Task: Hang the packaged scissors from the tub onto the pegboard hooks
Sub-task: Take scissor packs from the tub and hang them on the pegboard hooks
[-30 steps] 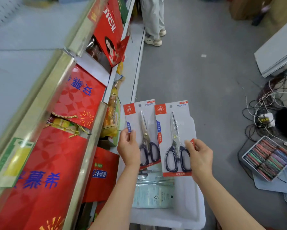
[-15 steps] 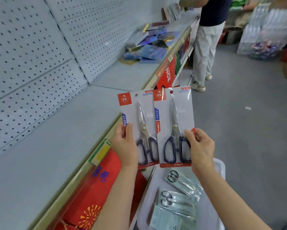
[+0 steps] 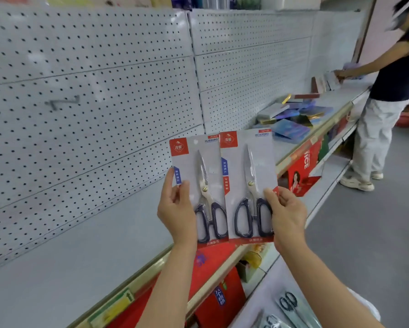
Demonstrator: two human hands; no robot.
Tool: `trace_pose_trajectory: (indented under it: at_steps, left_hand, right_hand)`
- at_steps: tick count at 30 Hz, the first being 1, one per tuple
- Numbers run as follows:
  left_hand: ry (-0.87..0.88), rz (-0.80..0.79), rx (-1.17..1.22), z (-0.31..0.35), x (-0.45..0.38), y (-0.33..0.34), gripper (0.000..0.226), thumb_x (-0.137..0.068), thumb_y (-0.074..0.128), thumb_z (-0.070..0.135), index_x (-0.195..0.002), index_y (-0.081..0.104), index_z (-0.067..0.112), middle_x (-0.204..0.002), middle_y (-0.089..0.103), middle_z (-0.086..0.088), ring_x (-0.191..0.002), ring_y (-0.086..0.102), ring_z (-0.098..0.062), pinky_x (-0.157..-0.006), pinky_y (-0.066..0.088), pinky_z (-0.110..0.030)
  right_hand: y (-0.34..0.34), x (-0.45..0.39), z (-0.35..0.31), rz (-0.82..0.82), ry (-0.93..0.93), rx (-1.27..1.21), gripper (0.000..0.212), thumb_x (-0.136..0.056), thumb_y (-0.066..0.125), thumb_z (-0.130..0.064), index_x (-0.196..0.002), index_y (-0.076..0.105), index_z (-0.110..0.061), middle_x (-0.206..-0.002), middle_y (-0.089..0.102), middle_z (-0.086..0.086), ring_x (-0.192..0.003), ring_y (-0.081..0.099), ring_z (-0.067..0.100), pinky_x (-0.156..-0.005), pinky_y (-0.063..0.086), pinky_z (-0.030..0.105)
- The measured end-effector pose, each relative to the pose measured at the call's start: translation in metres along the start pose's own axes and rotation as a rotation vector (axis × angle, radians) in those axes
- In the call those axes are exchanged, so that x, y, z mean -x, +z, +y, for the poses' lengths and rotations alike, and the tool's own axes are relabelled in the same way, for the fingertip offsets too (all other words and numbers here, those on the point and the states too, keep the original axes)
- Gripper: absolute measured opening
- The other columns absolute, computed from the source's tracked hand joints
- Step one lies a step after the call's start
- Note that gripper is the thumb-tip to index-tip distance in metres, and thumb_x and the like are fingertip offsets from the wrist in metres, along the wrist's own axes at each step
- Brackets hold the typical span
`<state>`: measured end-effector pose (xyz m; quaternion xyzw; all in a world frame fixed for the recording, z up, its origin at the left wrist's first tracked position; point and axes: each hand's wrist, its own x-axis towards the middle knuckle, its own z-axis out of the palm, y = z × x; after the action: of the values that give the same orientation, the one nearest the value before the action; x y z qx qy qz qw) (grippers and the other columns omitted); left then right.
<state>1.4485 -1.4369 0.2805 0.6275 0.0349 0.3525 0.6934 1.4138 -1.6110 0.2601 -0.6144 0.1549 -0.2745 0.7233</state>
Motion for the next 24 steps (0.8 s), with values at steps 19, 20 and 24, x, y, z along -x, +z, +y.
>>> trace_pose_trajectory:
  at_steps: [19, 20, 24]
  left_hand:
    - [0.243, 0.355, -0.071, 0.087, -0.064, -0.192, 0.046, -0.092, 0.066, 0.016, -0.128, 0.056, 0.041, -0.061, 0.046, 0.009, -0.059, 0.033, -0.006, -0.058, 0.037, -0.011]
    - [0.247, 0.372, -0.073, 0.090, -0.065, -0.198, 0.046, -0.091, 0.066, 0.015, -0.128, 0.056, 0.041, -0.064, 0.049, 0.004, -0.060, 0.035, -0.006, -0.059, 0.038, -0.011]
    - [0.275, 0.446, -0.096, 0.105, -0.067, -0.216, 0.044, -0.091, 0.067, 0.016, -0.127, 0.059, 0.040, -0.057, 0.041, 0.012, -0.058, 0.029, -0.007, -0.055, 0.033, -0.013]
  right_hand:
    - [0.175, 0.126, -0.030, -0.398, -0.030, -0.217, 0.027, -0.091, 0.069, -0.017, -0.064, 0.063, -0.020, -0.063, 0.059, -0.006, -0.064, 0.050, 0.011, -0.068, 0.044, 0.034]
    - [0.179, 0.130, -0.031, -0.415, -0.028, -0.219, 0.026, -0.091, 0.069, -0.018, -0.066, 0.061, -0.015, -0.063, 0.058, -0.004, -0.064, 0.049, 0.011, -0.068, 0.043, 0.034]
    - [0.195, 0.140, -0.037, -0.495, -0.016, -0.256, 0.023, -0.090, 0.069, -0.017, -0.072, 0.060, -0.007, -0.067, 0.058, 0.001, -0.066, 0.049, 0.012, -0.070, 0.043, 0.032]
